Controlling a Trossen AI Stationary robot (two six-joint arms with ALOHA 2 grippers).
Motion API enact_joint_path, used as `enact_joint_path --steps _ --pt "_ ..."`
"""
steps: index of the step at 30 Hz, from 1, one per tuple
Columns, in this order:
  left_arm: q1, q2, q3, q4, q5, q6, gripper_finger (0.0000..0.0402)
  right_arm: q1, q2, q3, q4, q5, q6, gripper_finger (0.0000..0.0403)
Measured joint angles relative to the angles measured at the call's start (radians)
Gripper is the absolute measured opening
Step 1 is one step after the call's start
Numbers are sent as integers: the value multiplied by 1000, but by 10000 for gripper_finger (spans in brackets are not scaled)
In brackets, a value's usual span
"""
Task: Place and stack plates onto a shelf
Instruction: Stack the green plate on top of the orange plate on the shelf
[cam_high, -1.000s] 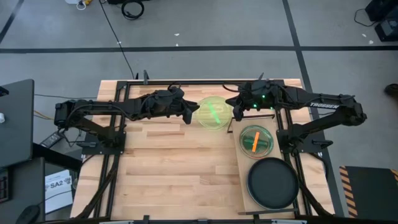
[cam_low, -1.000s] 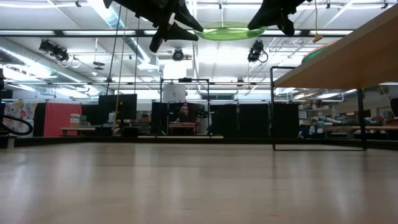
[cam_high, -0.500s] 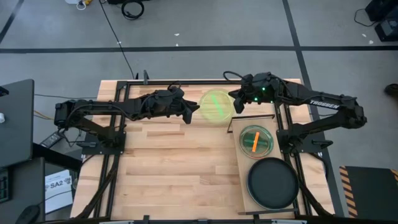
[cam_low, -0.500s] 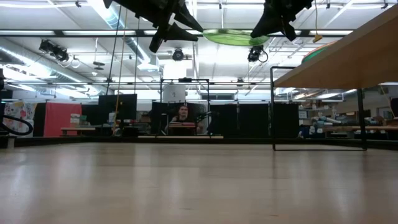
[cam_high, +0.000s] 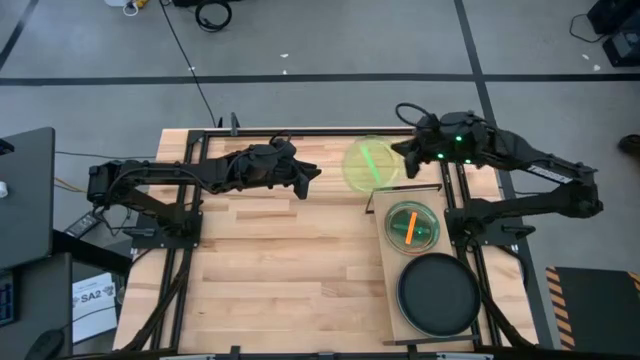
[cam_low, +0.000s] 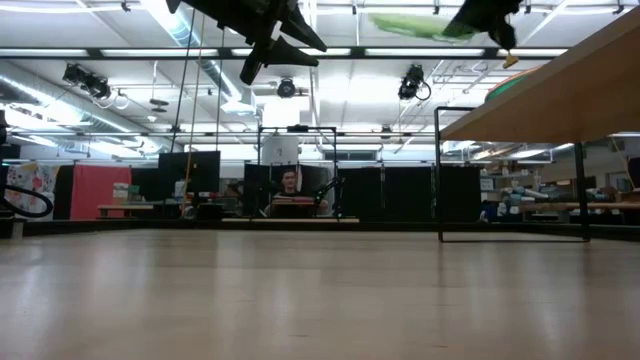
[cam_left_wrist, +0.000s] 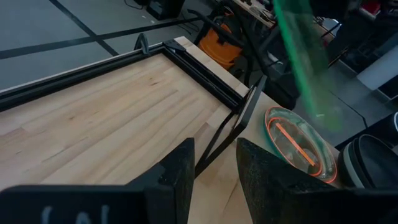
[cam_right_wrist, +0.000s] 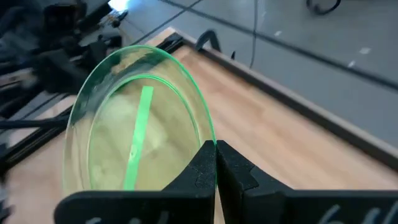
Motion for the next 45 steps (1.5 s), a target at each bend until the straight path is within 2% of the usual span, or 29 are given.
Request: enact_joint_path --steps 9,22,31,40,45 --pt "0 0 0 0 0 0 126 5 -146 0 -228 -168 96 8" --pt "0 0 0 1 0 0 126 52 -187 0 -532 -161 17 8" --pt "0 0 0 1 0 0 126 96 -187 -6 -535 -135 15 8" --pt "0 0 0 1 1 0 126 162 -187 -153 -505 -165 37 8" --pt "0 0 0 1 1 0 126 191 -186 -174 -499 -166 37 8"
